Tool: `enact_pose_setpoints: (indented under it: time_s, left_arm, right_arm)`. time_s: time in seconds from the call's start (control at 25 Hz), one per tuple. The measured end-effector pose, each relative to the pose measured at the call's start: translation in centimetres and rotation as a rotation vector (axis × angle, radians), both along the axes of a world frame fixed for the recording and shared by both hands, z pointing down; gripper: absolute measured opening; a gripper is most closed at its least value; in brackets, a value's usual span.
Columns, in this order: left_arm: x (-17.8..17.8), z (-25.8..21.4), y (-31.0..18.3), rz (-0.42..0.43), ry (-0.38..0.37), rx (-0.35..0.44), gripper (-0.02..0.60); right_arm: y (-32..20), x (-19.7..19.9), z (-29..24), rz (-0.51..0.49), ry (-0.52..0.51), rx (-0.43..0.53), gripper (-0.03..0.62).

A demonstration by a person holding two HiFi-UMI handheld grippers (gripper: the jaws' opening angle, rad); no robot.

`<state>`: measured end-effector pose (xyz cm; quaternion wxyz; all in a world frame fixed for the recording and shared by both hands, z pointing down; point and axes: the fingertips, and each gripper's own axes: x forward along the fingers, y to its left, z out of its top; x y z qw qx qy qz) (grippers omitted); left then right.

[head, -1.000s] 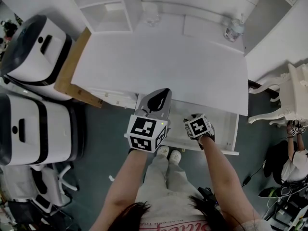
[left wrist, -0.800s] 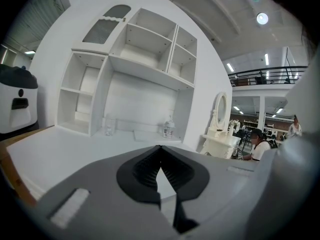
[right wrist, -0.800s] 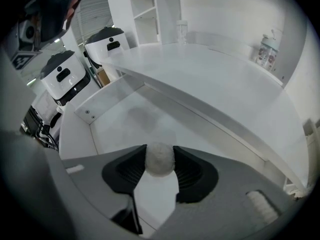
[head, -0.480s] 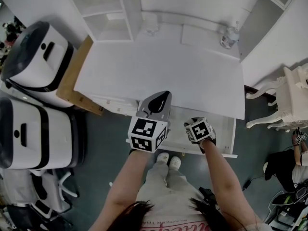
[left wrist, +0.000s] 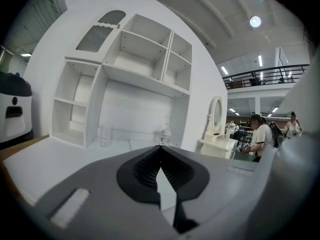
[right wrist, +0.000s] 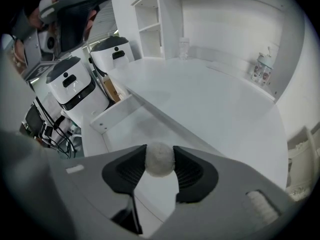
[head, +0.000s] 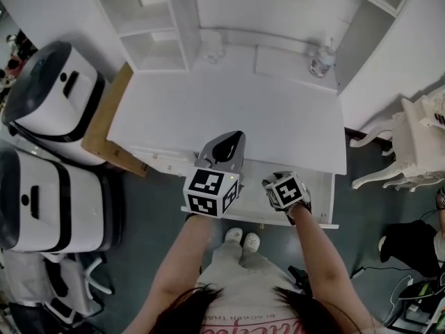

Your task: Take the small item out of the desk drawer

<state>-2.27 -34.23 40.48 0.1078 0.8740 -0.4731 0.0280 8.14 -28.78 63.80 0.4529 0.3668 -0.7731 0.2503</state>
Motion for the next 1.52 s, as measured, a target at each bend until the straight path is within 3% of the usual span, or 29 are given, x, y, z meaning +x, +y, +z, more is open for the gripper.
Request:
enact_pose_setpoints:
  time_s: [0.28, 0.8, 1.52]
  left_arm:
    - [0.5, -1.6, 0.1, 0.017, -0.008, 0.029, 0.0]
    - [1.7, -5.2, 0.1, 0.03, -0.004, 0.107, 0.0]
    - [2.5, -9.5, 0.5, 0.022, 0.004, 0.205, -0.001]
  right_arm:
    - [-0.2, -0.2, -3.2, -0.018, -0.026, 0.049, 0.163]
    - [-1.4, 0.8, -10.9, -0.004, -0.106, 0.232, 0.163]
    - [-1.9, 1.9, -23.7, 0.04, -0.215, 0.559, 0.163]
